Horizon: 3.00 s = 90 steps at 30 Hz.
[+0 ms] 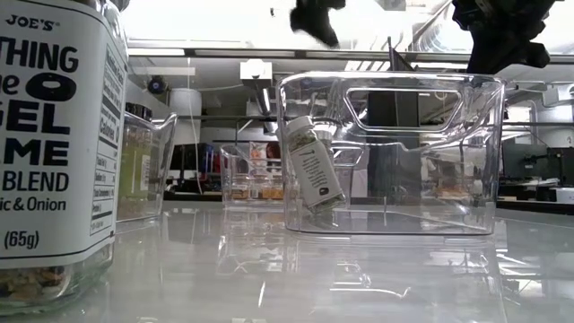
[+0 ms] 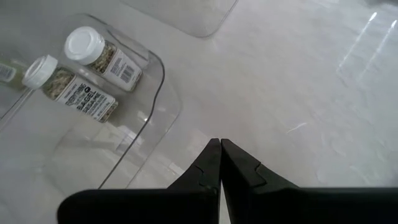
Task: Sort spices by type
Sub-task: Put the white seasoning bottle into the bottom right transparent bin
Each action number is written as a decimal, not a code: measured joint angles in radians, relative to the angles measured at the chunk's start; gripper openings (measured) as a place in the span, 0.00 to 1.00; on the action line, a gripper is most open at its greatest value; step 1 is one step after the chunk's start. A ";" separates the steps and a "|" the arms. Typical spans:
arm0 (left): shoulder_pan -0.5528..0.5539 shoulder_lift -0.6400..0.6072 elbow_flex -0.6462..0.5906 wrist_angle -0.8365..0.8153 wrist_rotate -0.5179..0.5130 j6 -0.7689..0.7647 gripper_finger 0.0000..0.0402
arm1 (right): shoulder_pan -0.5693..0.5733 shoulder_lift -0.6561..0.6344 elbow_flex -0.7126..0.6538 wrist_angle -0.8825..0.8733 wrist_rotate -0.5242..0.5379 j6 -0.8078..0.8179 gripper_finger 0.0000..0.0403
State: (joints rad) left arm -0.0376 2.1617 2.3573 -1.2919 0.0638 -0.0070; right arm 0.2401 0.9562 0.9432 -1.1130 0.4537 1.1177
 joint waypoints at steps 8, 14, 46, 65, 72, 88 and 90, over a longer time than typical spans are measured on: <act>-0.050 -0.136 -0.150 -0.064 -0.131 -0.053 0.81 | 0.000 0.000 0.000 -0.003 0.018 0.000 0.00; -0.107 -0.321 -0.601 0.241 -0.145 -0.124 0.81 | 0.000 0.000 0.000 -0.004 0.017 -0.024 0.00; -0.022 -0.407 -0.946 0.638 -0.168 -0.157 0.00 | 0.000 0.000 0.000 -0.004 0.044 -0.024 0.00; -0.014 -0.371 -0.946 0.641 -0.118 -0.122 0.00 | 0.000 0.002 -0.004 -0.004 0.052 -0.023 0.00; -0.016 -0.337 -0.946 0.660 -0.081 -0.112 0.00 | 0.000 0.002 -0.004 -0.004 0.052 -0.019 0.00; -0.014 -0.343 -0.924 0.651 -0.060 -0.105 0.00 | 0.000 0.006 -0.004 0.105 -0.009 -0.049 0.00; -0.014 -0.363 -0.899 0.593 -0.058 -0.074 0.00 | 0.000 0.017 -0.004 0.227 -0.054 -0.107 0.00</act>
State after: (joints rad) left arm -0.0517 1.7984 1.4585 -0.6986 0.0061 -0.0810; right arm 0.2398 0.9732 0.9390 -0.8862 0.4001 1.0110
